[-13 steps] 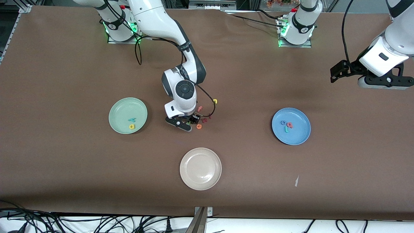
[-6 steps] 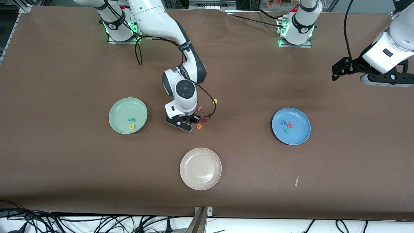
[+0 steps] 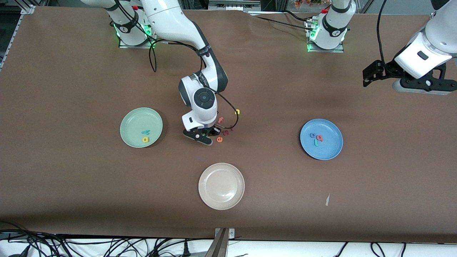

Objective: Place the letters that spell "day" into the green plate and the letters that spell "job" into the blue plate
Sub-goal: 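Carry the green q to the green plate and open the right gripper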

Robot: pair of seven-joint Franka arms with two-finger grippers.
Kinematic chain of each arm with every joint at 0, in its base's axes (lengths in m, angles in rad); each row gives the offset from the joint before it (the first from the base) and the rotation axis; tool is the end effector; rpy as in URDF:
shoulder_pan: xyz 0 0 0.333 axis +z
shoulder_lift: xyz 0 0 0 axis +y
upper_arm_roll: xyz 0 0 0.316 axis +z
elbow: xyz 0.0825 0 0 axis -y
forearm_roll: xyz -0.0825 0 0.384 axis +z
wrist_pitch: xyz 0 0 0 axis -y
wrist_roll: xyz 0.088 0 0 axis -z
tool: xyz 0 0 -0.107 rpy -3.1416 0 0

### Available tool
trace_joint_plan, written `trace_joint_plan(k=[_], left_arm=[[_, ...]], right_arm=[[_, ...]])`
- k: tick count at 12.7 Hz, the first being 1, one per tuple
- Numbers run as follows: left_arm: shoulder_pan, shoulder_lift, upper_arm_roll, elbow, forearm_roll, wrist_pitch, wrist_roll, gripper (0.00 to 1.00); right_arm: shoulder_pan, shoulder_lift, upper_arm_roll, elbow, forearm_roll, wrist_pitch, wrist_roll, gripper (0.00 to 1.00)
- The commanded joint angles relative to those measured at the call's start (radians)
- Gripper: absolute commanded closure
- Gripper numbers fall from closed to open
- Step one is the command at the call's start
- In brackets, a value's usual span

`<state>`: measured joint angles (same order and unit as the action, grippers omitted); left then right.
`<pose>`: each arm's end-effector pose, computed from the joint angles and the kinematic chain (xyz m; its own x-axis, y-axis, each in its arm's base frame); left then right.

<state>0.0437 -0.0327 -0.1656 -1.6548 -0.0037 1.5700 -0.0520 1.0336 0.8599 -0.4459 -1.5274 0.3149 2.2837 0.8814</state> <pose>0.5380 -0.0677 0.6025 0.9962 -0.0693 -0.0524 -0.0696 -0.9976 -0.0044 0.5531 0.4358 0.1807 0.9315 -0.3562 0.0736 -0.3610 -0.9301 0.0674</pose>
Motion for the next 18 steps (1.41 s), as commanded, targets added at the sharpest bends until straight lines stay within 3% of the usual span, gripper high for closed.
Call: trace_joint_plan(k=[1,8,13,16,18], left_arm=[[0.001,0.014,-0.005,0.033,0.011,-0.027,0.004,0.0],[0.002,0.014,-0.005,0.033,0.011,-0.027,0.011,0.0],[0.002,0.014,-0.005,0.033,0.011,-0.028,0.011,0.0],[0.001,0.014,-0.005,0.033,0.011,-0.028,0.011,0.0],[0.001,0.014,-0.005,0.033,0.011,-0.028,0.009,0.0]], right_arm=[[-0.074,-0.054,0.065,-0.02,-0.016,-0.012,-0.063,0.85],[-0.338,-0.355,0.222,-0.206,-0.138,-0.128,-0.479,0.85],[-0.544,-0.536,0.248,-0.37,-0.264,-0.171,-0.898,0.83],[-0.662,-0.648,0.303,-0.492,-0.336,-0.173,-0.975,0.81],[-0.684,-0.751,0.32,-0.613,-0.339,-0.174,-0.97,0.71]])
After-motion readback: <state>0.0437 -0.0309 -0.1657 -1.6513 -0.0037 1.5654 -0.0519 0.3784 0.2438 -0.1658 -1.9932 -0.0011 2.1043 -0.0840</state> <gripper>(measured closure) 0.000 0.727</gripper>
